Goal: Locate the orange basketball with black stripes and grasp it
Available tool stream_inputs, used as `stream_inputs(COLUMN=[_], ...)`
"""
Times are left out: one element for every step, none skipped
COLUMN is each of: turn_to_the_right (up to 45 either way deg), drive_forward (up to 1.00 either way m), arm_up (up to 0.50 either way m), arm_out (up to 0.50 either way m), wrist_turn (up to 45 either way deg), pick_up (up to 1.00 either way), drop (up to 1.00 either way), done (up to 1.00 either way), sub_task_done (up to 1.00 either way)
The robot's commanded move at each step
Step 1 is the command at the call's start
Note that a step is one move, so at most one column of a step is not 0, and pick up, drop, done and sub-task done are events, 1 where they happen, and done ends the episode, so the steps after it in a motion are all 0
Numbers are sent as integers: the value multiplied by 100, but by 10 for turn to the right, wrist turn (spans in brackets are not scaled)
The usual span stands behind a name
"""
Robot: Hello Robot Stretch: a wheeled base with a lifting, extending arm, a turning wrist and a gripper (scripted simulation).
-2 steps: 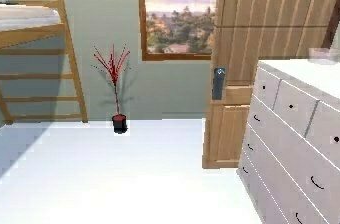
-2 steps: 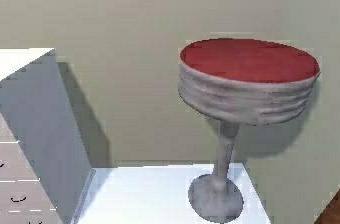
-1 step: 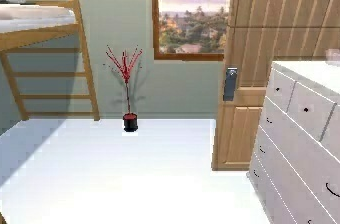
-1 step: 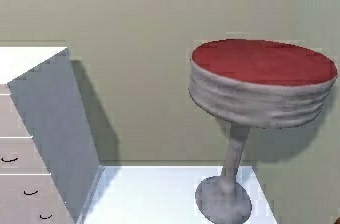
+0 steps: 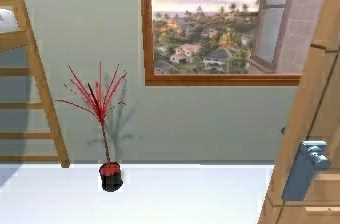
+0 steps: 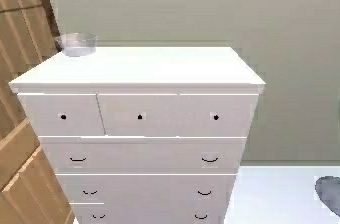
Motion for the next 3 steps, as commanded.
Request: stream_inputs(turn_to_the_right=[0,390,0], drive_forward=[100,0,40], arm_up=[0,0,0], arm_out=[0,0,0], wrist_turn=[0,0,0], pick_up=[0,0,0], drop=[0,0,0], done=[0,0,0], sub_task_done=[0,0,0])
